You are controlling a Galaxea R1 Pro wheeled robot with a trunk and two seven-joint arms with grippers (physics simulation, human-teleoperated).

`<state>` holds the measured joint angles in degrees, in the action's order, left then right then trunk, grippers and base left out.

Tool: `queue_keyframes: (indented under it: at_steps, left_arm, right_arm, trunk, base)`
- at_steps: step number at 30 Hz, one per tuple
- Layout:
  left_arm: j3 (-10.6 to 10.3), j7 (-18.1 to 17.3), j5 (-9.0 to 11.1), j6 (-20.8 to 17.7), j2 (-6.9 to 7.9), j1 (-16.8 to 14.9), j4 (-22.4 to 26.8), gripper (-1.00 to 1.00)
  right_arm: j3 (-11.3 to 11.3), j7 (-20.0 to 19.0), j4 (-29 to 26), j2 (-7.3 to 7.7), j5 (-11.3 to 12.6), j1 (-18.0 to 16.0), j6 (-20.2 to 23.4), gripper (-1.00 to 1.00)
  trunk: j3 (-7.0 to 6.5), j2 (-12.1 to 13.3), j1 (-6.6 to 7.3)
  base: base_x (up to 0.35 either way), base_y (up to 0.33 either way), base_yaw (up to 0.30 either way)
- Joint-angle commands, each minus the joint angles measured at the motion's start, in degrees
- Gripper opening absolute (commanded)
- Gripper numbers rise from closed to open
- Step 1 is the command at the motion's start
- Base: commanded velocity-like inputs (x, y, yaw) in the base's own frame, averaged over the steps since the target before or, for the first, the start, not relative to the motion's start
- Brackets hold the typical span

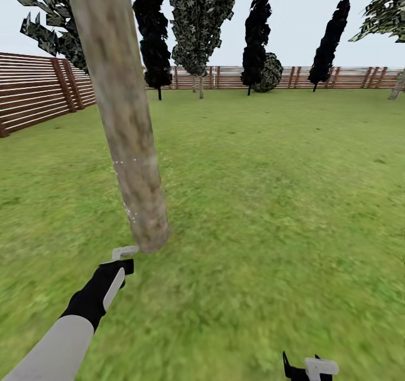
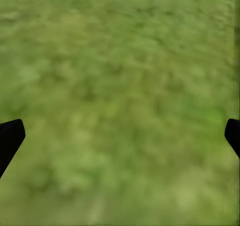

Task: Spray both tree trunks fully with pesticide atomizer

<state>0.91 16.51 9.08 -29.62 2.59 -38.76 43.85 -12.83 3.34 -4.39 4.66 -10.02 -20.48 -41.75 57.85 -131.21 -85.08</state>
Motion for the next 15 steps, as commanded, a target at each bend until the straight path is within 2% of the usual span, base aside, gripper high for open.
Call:
queue_keyframes:
  at_steps: [1, 5, 15]
  left_arm:
    - [-0.02, 0.01, -0.03, 0.0, -0.02, 0.0, 0.0, -1.0]
    - [-0.03, 0.01, -0.07, 0.0, -0.1, 0.0, 0.0, -1.0]
    - [-0.03, 0.01, -0.29, 0.0, -0.12, 0.0, -0.08, -1.0]
  right_arm:
    - [0.0, 0.0, 0.0, 0.0, 0.0, 0.0, 0.0, 1.0]
    - [0.0, 0.0, 0.0, 0.0, 0.0, 0.0, 0.0, 1.0]
    - [0.0, 0.0, 0.0, 0.0, 0.0, 0.0, 0.0, 1.0]
  trunk:
    - [0.0, 0.0, 0.0]
    - [0.0, 0.0, 0.0]
    - [0.0, 0.0, 0.0]
  base:
    - [0.084, -0.269, 0.0]
    - [0.084, -0.269, 0.095]
    - [0.084, -0.269, 0.269]
